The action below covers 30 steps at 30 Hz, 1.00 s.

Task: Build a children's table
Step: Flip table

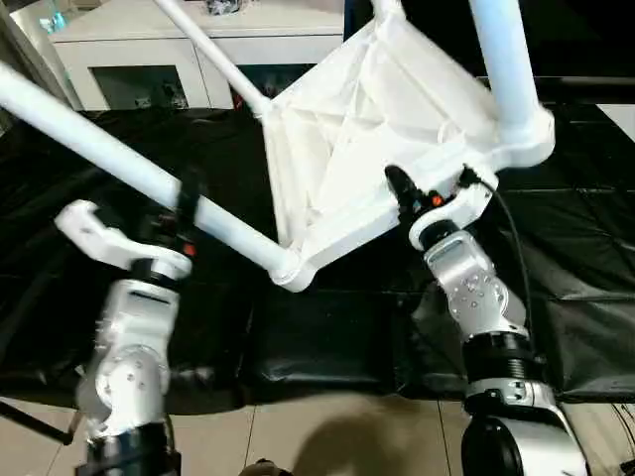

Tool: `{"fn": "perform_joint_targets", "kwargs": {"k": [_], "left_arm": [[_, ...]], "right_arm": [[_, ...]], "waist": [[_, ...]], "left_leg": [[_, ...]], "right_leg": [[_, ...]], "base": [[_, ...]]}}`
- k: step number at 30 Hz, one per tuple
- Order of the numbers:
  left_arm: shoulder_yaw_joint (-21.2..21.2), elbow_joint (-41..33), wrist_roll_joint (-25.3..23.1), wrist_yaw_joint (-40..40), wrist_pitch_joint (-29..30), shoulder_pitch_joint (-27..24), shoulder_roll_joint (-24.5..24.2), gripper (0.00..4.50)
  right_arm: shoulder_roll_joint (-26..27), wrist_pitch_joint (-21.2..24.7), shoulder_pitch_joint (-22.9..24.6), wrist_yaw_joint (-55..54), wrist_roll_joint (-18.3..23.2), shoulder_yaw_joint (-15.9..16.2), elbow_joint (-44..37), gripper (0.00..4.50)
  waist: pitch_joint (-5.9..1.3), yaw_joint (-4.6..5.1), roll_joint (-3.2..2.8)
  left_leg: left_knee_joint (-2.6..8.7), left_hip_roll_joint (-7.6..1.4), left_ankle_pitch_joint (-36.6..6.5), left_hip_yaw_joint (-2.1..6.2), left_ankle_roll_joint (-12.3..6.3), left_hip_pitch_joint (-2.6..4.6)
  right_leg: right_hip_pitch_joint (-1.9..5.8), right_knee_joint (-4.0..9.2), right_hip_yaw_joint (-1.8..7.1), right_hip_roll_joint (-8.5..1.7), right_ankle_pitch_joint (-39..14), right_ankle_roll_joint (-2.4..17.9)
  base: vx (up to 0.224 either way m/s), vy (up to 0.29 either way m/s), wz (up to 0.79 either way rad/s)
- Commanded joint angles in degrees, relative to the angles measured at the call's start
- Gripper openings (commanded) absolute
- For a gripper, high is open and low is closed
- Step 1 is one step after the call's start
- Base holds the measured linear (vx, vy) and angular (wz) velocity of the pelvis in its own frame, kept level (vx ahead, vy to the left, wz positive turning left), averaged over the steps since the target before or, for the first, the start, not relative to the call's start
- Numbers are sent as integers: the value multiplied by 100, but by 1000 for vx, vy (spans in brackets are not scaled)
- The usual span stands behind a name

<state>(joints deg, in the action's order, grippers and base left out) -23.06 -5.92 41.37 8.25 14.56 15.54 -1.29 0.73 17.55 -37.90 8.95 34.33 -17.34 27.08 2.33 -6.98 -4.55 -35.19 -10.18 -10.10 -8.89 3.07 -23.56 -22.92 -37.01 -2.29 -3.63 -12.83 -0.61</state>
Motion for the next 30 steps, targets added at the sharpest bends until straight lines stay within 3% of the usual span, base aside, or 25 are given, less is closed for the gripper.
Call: {"fn": "perform_joint_targets", "kwargs": {"k": [1, 12, 15, 18, 20, 24, 25, 26, 28, 30], "left_arm": [[-1156, 261, 49, -402, -544, -129, -289, 429], [-1792, 1080, 95, -490, -1195, -97, -898, 429], [-1933, 1275, 290, -596, -1313, -33, -995, 429], [-2057, 1382, 611, -627, -1287, 38, -987, 429], [-2101, 1398, 870, -626, -1253, 71, -959, 429], [-2262, 1350, 1817, -467, -1035, 122, -879, 429], [-2282, 1358, 1885, -455, -1032, 129, -876, 429], [-2349, 1364, 2058, -417, -999, 140, -868, 429], [-2417, 1390, 2153, -406, -984, 154, -876, 429], [-2466, 1425, 2186, -378, -974, 172, -899, 429]], "right_arm": [[-605, -171, 15, -163, -260, -400, -365, 206], [-1060, -91, 70, -281, -421, -338, -367, 206], [-1112, -103, 70, -335, -409, -349, -381, 206], [-1153, -125, 100, -375, -413, -372, -358, 206], [-1179, -134, 113, -386, -391, -376, -340, 206], [-1248, -157, 104, -442, -267, -459, -281, 201], [-1256, -161, 101, -446, -253, -470, -271, 200], [-1279, -171, 99, -459, -247, -485, -251, 198], [-1296, -173, 104, -465, -251, -487, -244, 193], [-1298, -171, 116, -482, -239, -467, -264, 193]], "waist": [[-402, 23, 104], [-348, 30, 93], [-354, 33, 96], [-349, 37, 92], [-332, 37, 86], [-283, 29, 108], [-297, 11, 101], [-309, 16, 108], [-360, -22, 111], [-398, -65, 134]], "left_leg": [[376, -193, -595, 25, 36, 140], [464, -203, -1269, 31, 312, 203], [472, -195, -1292, 31, 372, 196], [484, -196, -1338, 41, 400, 196], [488, -194, -1530, 29, 437, 234], [511, -168, -2144, -5, 536, 331], [514, -175, -2213, -14, 558, 390], [525, -192, -2185, -7, 561, 388], [544, -223, -1861, 10, 510, 320], [494, -226, -1490, -26, 436, 318]], "right_leg": [[257, 423, 195, -347, -81, 823], [205, 522, 228, -362, -1103, 579], [209, 519, 233, -368, -1140, 535], [206, 524, 229, -368, -1138, 538], [173, 548, 230, -353, -1288, 526], [127, 642, 240, -369, -2198, 403], [97, 676, 246, -371, -2278, 352], [106, 665, 247, -359, -2158, 349], [154, 587, 227, -338, -1306, 427], [140, 529, 226, -329, -648, 572]], "base": [[0, 0, 0], [0, 0, 0], [0, 0, 0], [0, 0, 0], [0, 0, 0], [0, 0, 0], [0, 0, 0], [0, 0, 0], [0, 0, 0], [0, 0, 0]]}}
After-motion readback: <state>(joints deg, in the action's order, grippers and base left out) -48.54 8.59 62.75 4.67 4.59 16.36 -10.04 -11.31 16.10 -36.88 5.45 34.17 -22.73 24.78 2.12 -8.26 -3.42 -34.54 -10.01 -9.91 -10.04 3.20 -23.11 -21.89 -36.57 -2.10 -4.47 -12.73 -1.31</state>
